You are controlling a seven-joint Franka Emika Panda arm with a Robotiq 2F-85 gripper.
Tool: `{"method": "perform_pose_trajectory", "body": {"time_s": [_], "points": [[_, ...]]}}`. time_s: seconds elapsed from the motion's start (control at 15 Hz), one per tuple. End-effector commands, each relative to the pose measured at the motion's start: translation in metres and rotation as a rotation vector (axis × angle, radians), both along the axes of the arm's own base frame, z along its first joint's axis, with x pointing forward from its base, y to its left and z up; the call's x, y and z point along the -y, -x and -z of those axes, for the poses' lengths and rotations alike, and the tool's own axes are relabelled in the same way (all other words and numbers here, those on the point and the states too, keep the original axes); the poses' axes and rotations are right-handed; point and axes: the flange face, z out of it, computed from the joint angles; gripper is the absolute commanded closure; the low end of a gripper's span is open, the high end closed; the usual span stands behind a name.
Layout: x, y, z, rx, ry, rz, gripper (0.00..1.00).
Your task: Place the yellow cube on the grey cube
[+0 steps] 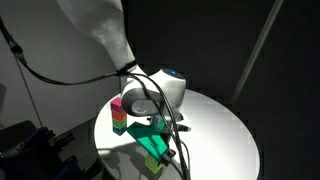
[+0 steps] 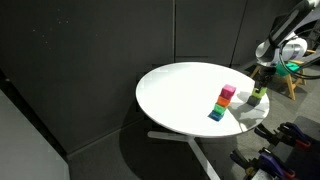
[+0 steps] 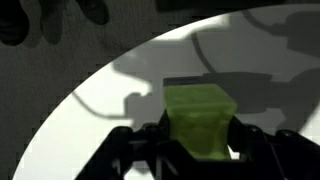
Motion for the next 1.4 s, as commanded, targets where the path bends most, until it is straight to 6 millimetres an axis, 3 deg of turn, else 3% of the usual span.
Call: {"method": "perform_pose_trajectory", "body": {"time_s": [0.0, 1.33], "points": [[0.0079, -0.0076, 0.0006, 0.001, 0.019, 0.009, 0.75], [0.0100, -0.0100, 0.0069, -0.015, 0.037, -0.015, 0.75]]}}
